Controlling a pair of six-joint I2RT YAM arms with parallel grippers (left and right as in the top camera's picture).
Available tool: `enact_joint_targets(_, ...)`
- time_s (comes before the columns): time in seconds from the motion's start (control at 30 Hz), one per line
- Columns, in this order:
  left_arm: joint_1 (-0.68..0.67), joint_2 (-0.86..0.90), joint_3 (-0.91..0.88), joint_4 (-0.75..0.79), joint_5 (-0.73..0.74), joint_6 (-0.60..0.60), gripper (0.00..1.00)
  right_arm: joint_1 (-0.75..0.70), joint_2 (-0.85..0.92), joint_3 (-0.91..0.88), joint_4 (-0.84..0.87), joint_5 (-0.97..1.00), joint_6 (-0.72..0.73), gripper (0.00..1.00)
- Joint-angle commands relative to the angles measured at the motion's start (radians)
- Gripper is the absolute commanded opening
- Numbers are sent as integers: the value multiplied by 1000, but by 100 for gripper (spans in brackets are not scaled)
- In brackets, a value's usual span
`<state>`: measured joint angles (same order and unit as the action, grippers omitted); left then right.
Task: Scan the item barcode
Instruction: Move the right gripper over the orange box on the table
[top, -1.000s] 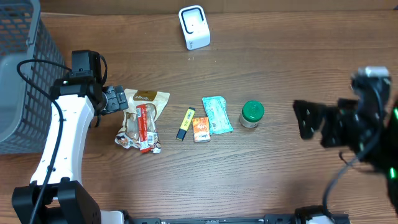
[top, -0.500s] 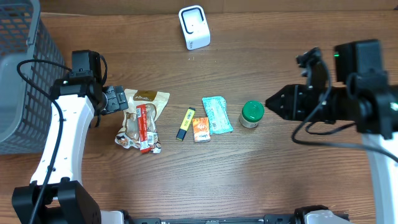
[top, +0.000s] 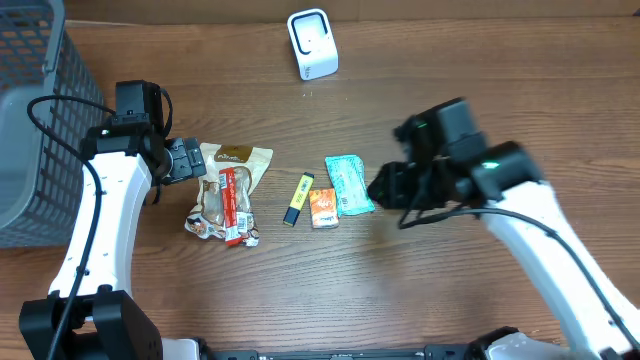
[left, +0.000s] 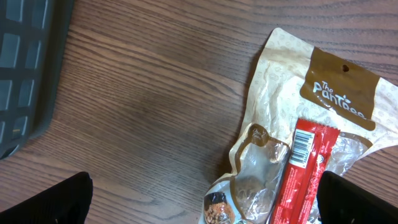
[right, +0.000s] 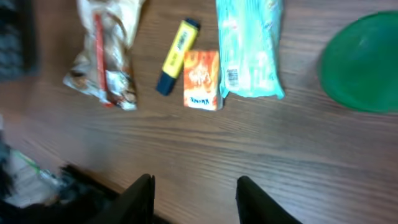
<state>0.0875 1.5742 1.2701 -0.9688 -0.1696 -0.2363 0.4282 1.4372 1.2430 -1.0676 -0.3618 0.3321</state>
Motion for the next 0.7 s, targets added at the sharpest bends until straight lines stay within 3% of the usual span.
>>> enact_joint_targets(0.0,4,8,5,1,-10,-4,100,76,87,-17,52,74,35,45)
enact_joint_targets(0.37,4,8,5,1,-10,-4,100,162,349,-17,206,81,102,45)
enact_joint_targets(0.67,4,8,5,1,-10,-4,100,162,405,-19,261,90,146,45)
